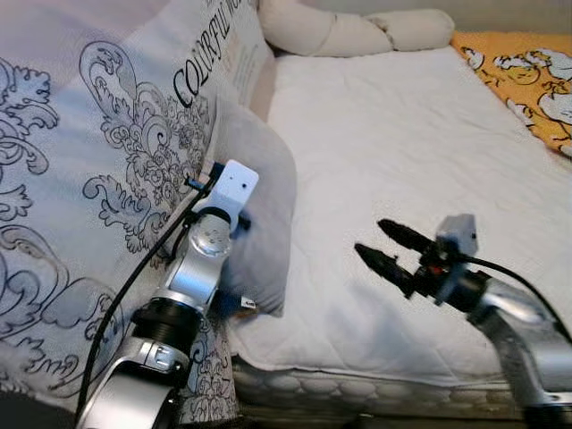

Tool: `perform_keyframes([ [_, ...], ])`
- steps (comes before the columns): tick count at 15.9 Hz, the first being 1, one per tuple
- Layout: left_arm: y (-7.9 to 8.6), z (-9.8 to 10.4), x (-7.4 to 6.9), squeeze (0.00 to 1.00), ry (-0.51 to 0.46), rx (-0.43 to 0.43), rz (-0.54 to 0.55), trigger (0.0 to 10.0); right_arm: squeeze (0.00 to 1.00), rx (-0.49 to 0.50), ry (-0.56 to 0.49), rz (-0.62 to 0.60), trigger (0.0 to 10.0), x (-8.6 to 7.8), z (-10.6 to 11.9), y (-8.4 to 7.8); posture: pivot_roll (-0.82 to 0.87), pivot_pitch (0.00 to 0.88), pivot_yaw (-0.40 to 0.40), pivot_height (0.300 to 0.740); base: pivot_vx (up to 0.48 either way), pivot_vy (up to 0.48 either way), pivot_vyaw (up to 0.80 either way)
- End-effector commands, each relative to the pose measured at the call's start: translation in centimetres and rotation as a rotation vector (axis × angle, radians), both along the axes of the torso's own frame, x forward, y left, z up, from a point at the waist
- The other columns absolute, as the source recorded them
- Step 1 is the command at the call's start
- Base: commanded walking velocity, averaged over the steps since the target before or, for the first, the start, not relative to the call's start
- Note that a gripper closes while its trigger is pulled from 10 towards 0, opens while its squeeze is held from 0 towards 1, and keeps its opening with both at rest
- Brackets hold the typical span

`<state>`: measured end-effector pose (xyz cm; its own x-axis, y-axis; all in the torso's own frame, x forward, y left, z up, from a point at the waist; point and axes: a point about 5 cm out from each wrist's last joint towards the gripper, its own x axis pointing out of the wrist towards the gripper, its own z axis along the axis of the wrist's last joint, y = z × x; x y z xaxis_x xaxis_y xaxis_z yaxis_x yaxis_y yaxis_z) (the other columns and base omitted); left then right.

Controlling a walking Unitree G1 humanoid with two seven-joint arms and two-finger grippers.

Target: Clean up the room

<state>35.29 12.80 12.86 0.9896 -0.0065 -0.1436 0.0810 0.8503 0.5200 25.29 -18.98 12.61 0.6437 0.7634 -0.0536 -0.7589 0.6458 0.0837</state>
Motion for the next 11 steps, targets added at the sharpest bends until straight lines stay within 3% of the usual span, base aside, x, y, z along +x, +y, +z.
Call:
perform_keyframes([
  [1, 0.9, -0.6, -0.3, 0.04, 0.039, -0.068, 0.049, 10.0, 0.00, 0.002, 0.007, 0.066, 10.0, -0.5, 0.3, 0.1, -0.10, 0.000, 0.072, 0.740, 0.000, 0.000, 0.00],
  [2, 0.8, -0.5, -0.4, 0.84, 0.040, -0.107, 0.040, 10.0, 0.00, -0.001, 0.012, 0.098, 10.0, -0.7, 0.3, 0.0, -0.10, 0.000, 0.075, 0.740, 0.000, 0.000, 0.00],
  [3, 0.9, -0.4, -0.4, 1.00, 0.039, -0.106, 0.037, 10.0, 0.00, -0.009, 0.021, 0.133, 10.0, -1.1, 0.4, -0.1, -0.10, 0.000, 0.077, 0.740, 0.000, 0.000, 0.00],
  [5, 0.9, -0.1, -0.4, 1.00, 0.034, -0.116, 0.020, 10.0, 0.00, -0.017, 0.041, 0.186, 10.0, -1.7, 0.6, -0.4, -0.10, 0.000, 0.079, 0.740, 0.000, 0.000, 0.00],
  [8, 1.1, 1.7, -0.3, 1.00, 0.002, -0.186, -0.081, 10.0, 0.00, -0.022, 0.043, 0.154, 10.0, -1.6, 0.7, -1.1, -0.09, 0.000, 0.077, 0.740, 0.000, 0.000, 0.00],
  [10, 0.3, 3.7, -0.7, 1.00, -0.065, -0.285, -0.235, 10.0, 0.00, -0.001, 0.065, 0.134, 10.0, -1.8, 0.8, -1.1, -0.08, 0.000, 0.066, 0.740, 0.000, 0.000, 0.00],
  [11, -0.3, 4.9, -1.5, 1.00, -0.088, -0.382, -0.328, 10.0, 0.00, 0.051, 0.088, 0.104, 10.0, -2.1, 0.9, -1.0, -0.08, 0.000, 0.062, 0.740, 0.000, 0.000, 0.00],
])
